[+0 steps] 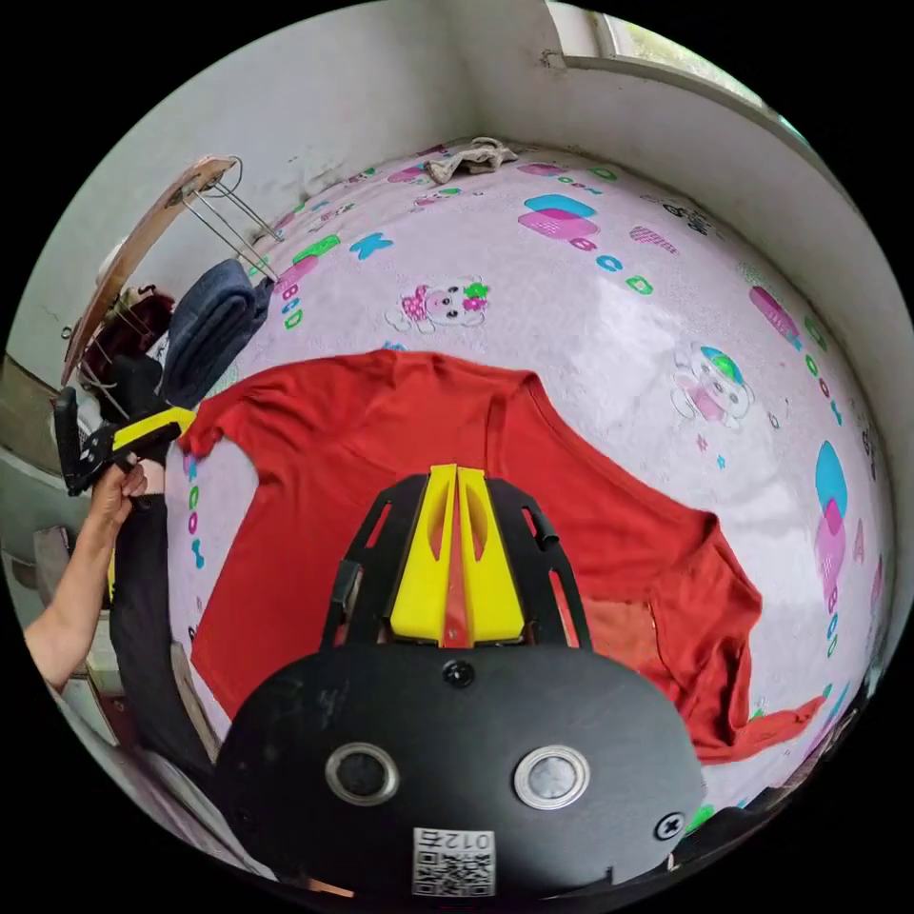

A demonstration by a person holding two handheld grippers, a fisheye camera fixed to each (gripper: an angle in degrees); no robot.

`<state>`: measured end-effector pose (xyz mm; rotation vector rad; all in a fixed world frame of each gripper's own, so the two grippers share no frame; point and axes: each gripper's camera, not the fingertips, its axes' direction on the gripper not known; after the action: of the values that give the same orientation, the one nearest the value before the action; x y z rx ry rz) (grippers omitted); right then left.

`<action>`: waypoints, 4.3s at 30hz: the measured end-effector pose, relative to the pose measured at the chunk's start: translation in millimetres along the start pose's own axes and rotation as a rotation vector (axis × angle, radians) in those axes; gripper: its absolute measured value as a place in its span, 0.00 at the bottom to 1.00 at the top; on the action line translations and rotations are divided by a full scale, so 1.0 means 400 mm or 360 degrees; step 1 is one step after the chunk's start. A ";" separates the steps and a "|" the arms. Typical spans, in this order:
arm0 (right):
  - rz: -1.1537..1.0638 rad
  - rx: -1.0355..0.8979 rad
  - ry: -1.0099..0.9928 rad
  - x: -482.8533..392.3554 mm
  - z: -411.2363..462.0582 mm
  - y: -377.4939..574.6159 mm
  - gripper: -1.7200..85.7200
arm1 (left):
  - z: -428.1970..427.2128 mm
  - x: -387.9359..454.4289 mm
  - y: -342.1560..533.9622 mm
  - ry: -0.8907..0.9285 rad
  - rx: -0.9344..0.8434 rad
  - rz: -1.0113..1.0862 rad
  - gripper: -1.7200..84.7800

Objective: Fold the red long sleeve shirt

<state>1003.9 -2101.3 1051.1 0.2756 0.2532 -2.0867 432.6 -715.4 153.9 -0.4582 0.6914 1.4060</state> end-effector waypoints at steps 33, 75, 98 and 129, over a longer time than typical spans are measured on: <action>0.0424 0.0106 0.0298 0.649 -0.455 0.443 0.05 | 0.124 0.462 0.233 0.0175 -0.0468 0.0428 0.03; 0.0624 0.0130 0.0334 0.976 -0.325 -0.095 0.02 | 0.231 0.235 0.197 0.0322 -0.0383 0.0209 0.03; -0.0217 -0.0268 -0.0085 -0.068 -0.250 0.368 0.01 | 0.179 0.220 0.233 0.0291 -0.0260 0.0192 0.03; -0.0498 0.0002 -0.0422 -0.896 0.060 -0.621 0.02 | 0.128 -0.581 0.154 0.0372 0.0458 -0.1237 0.16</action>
<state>965.0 -1691.7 1197.2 -0.0459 0.1410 -2.4028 375.3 -843.9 355.6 -0.5841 0.7757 0.5178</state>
